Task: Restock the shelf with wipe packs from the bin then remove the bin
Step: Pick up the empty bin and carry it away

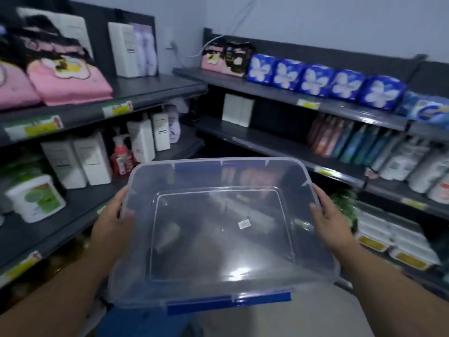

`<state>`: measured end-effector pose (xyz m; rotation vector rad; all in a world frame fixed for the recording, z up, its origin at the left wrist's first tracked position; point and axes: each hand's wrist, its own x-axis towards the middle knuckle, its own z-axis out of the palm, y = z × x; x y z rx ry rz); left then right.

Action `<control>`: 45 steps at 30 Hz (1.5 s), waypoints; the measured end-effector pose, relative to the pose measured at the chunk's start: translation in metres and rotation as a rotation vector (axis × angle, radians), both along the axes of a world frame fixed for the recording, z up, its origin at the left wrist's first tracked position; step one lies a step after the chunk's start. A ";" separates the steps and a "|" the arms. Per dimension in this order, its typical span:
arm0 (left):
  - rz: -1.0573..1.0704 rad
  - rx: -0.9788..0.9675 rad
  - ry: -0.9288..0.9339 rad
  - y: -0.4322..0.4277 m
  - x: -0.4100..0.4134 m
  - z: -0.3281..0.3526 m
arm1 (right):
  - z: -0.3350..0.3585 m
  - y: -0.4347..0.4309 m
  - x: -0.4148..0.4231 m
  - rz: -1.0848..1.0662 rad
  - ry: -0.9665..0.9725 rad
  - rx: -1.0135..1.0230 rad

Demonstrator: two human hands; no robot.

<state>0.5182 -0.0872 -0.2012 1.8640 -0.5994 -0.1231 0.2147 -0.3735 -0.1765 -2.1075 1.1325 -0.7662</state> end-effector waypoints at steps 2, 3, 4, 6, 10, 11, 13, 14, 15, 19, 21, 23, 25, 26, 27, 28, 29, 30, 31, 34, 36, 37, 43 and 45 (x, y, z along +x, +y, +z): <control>-0.078 -0.018 -0.021 -0.018 -0.025 0.022 | 0.015 0.015 -0.049 -0.119 -0.001 -0.039; -0.127 -0.023 -0.024 -0.027 -0.040 0.032 | 0.022 0.023 -0.074 -0.181 0.009 -0.046; -0.186 -0.026 -0.028 -0.037 -0.055 0.039 | 0.028 0.031 -0.101 -0.244 0.024 -0.040; -0.291 -0.031 -0.006 -0.057 -0.086 0.047 | 0.035 0.044 -0.156 -0.354 0.050 -0.016; -0.480 0.006 -0.058 -0.104 -0.164 0.058 | 0.048 0.080 -0.265 -0.572 0.060 -0.031; -0.532 0.002 -0.063 -0.116 -0.186 0.059 | 0.052 0.090 -0.291 -0.641 0.059 -0.035; -0.617 0.000 -0.063 -0.139 -0.238 0.064 | 0.058 0.112 -0.345 -0.772 0.057 -0.039; -0.662 0.003 -0.074 -0.149 -0.266 0.068 | 0.061 0.122 -0.373 -0.829 0.057 -0.043; -0.717 0.005 -0.087 -0.160 -0.294 0.069 | 0.063 0.133 -0.400 -0.881 0.060 -0.051; -0.904 0.011 -0.097 -0.200 -0.411 0.079 | 0.073 0.177 -0.512 -1.070 0.071 -0.046; -0.973 0.009 -0.096 -0.212 -0.475 0.086 | 0.077 0.196 -0.563 -1.142 0.076 -0.031; -1.039 -0.002 -0.090 -0.221 -0.536 0.090 | 0.079 0.212 -0.612 -1.212 0.077 -0.022; -1.108 -0.025 -0.083 -0.231 -0.590 0.089 | 0.081 0.227 -0.657 -1.281 0.081 -0.019; -1.140 -0.031 -0.076 -0.237 -0.614 0.088 | 0.082 0.234 -0.678 -1.313 0.077 -0.018; -1.171 -0.033 -0.065 -0.243 -0.640 0.087 | 0.082 0.241 -0.697 -1.343 0.068 -0.015; -1.199 -0.035 -0.058 -0.249 -0.664 0.088 | 0.082 0.248 -0.716 -1.373 0.063 -0.011; -1.219 -0.028 -0.062 -0.254 -0.688 0.089 | 0.082 0.254 -0.733 -1.407 0.063 -0.005; -1.238 -0.020 -0.080 -0.260 -0.712 0.089 | 0.081 0.260 -0.750 -1.442 0.064 -0.005; -1.262 -0.009 -0.100 -0.265 -0.736 0.090 | 0.079 0.264 -0.766 -1.476 0.059 -0.008; -1.331 0.006 -0.152 -0.283 -0.798 0.091 | 0.073 0.271 -0.808 -1.564 0.051 0.007; -1.379 -0.006 -0.166 -0.302 -0.836 0.086 | 0.067 0.270 -0.829 -1.605 0.050 0.031; -1.406 -0.006 -0.168 -0.313 -0.854 0.084 | 0.064 0.267 -0.838 -1.624 0.048 0.038; -1.555 0.016 -0.210 -0.398 -0.961 0.074 | 0.055 0.226 -0.887 -1.810 0.031 0.033; -1.601 0.019 -0.226 -0.425 -0.995 0.078 | 0.055 0.207 -0.902 -1.868 0.004 0.027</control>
